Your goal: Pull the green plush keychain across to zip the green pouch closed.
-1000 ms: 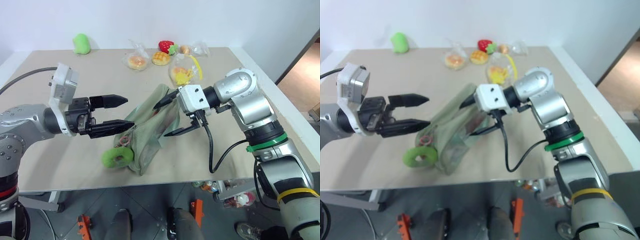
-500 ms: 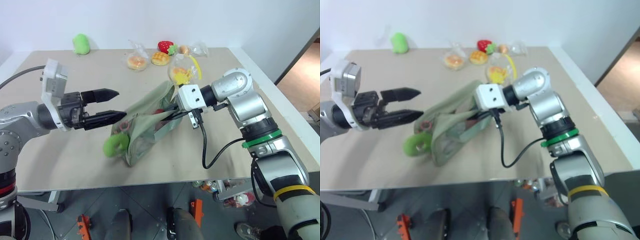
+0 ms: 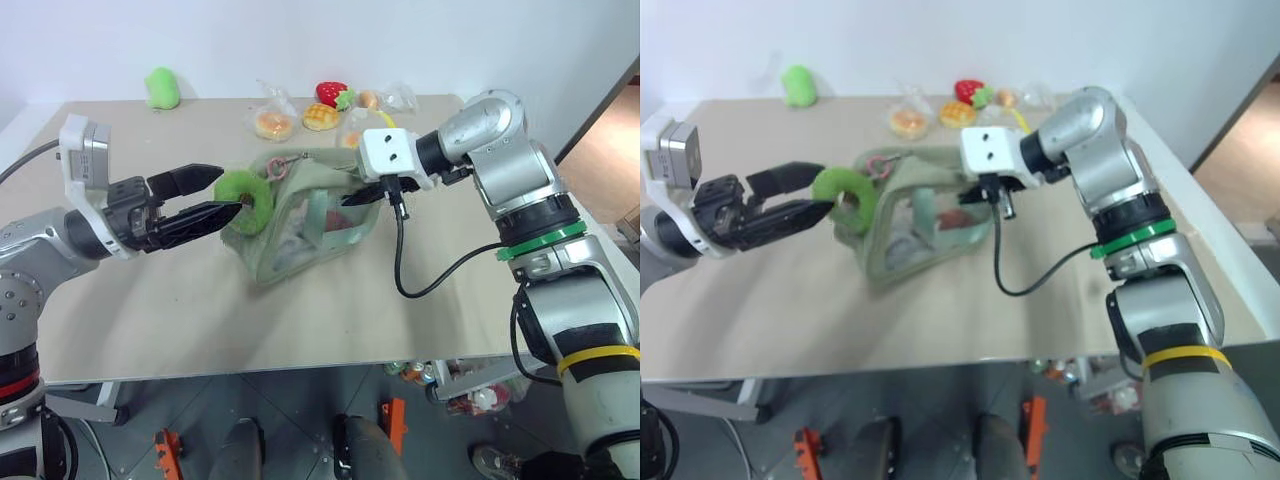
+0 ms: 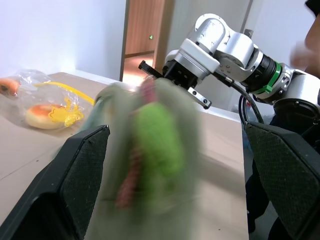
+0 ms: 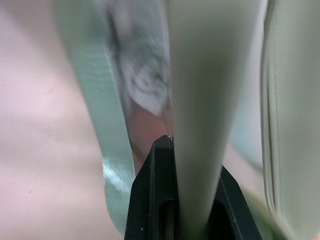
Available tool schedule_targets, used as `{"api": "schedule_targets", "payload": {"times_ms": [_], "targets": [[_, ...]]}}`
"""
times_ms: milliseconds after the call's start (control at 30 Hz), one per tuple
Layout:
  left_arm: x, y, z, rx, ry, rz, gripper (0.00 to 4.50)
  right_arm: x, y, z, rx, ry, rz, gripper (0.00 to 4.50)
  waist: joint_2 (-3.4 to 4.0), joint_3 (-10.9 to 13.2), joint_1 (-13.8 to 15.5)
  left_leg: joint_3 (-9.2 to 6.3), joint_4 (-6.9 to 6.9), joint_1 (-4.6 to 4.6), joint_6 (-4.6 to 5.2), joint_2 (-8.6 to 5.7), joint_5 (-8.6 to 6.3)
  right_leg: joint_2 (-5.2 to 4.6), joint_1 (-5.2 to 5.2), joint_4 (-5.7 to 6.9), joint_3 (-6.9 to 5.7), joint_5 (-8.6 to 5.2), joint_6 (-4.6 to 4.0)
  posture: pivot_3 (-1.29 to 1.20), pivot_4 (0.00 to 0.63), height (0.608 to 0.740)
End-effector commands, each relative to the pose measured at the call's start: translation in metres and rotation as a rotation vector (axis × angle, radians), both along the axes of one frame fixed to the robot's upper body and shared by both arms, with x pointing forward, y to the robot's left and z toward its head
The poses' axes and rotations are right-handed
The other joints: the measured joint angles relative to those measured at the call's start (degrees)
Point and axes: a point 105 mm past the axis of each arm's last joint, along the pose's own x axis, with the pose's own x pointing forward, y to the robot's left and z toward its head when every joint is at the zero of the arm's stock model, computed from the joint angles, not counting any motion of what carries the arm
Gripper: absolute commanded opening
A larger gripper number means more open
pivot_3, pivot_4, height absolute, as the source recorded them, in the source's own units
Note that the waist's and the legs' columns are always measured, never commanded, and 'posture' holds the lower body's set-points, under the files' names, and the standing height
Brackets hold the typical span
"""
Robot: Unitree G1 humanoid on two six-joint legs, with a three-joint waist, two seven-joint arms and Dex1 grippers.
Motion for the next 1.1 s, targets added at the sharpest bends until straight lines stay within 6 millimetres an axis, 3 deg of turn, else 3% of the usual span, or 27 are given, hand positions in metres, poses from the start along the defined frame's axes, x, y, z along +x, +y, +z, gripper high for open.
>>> {"api": "schedule_targets", "payload": {"times_ms": [33, 167, 267, 467, 567, 767, 1000, 1100], "targets": [[-0.006, -0.002, 0.009, -0.010, -0.058, -0.001, 4.50, -0.010, 0.033, 0.049, 0.068, -0.098, 0.047, 0.26, 0.02, 0.0, -0.2, 0.03, -0.04, -0.01, 0.00, 0.00, 0.00, 0.03, -0.06, 0.01, 0.10, 0.00, 0.00, 0.00, 0.150, 0.740], [-0.006, -0.003, 0.005, -0.006, -0.051, 0.014, 4.50, -0.011, 0.053, 0.060, 0.122, -0.079, 0.035, 0.26, 0.01, 0.0, -0.6, 0.14, -0.25, 0.04, 0.00, 0.05, 0.00, 0.17, -0.25, 0.14, 0.34, 0.10, 0.17, 0.00, 0.150, 0.740], [-0.009, -0.002, 0.005, -0.012, -0.058, 0.030, 4.50, -0.005, 0.062, 0.053, 0.171, -0.022, -0.027, 0.26, 0.00, 0.0, -0.6, 0.14, -0.38, 0.10, 0.00, 0.10, 0.00, 0.22, -0.26, 0.14, 0.34, 0.08, 0.14, 0.00, 0.150, 0.740], [-0.018, 0.011, 0.014, 0.009, -0.096, 0.100, 4.50, 0.015, 0.056, 0.004, 0.160, 0.076, -0.195, 0.26, -0.04, 0.0, -0.5, 0.15, -0.37, 0.00, -0.02, 0.09, 0.01, 0.23, -0.35, 0.15, 0.39, 0.08, 0.14, 0.00, 0.150, 0.740], [-0.024, 0.023, 0.023, 0.030, -0.122, 0.147, 4.50, 0.019, 0.056, -0.012, 0.179, 0.117, -0.250, 0.26, -0.04, 0.0, -0.6, 0.22, -0.38, 0.00, -0.02, 0.09, 0.02, 0.25, -0.41, 0.16, 0.47, 0.08, 0.14, 0.00, 0.150, 0.740], [-0.027, 0.043, 0.022, 0.080, -0.106, 0.207, 4.50, 0.018, 0.062, -0.013, 0.238, 0.175, -0.277, 0.26, -0.07, 0.0, -0.6, 0.22, -0.38, 0.08, 0.02, 0.10, 0.04, 0.29, -0.41, 0.30, 0.51, -0.08, -0.14, 0.00, 0.150, 0.740], [-0.021, 0.035, 0.014, 0.087, -0.076, 0.172, 4.50, 0.017, 0.065, -0.010, 0.318, 0.221, -0.284, 0.26, -0.08, 0.0, -0.6, 0.20, -0.36, 0.13, 0.12, 0.10, 0.12, 0.51, -0.41, 0.31, 0.83, -0.09, -0.21, 0.00, 0.150, 0.740], [-0.017, 0.029, 0.011, 0.092, -0.062, 0.146, 4.50, 0.016, 0.063, -0.005, 0.352, 0.232, -0.282, 1.11, -0.09, -0.1, -0.7, 0.20, -0.36, 0.17, 0.13, 0.12, 0.13, 0.70, -0.42, 0.37, 1.10, -0.08, -0.22, 0.00, 0.150, 0.740]]}}
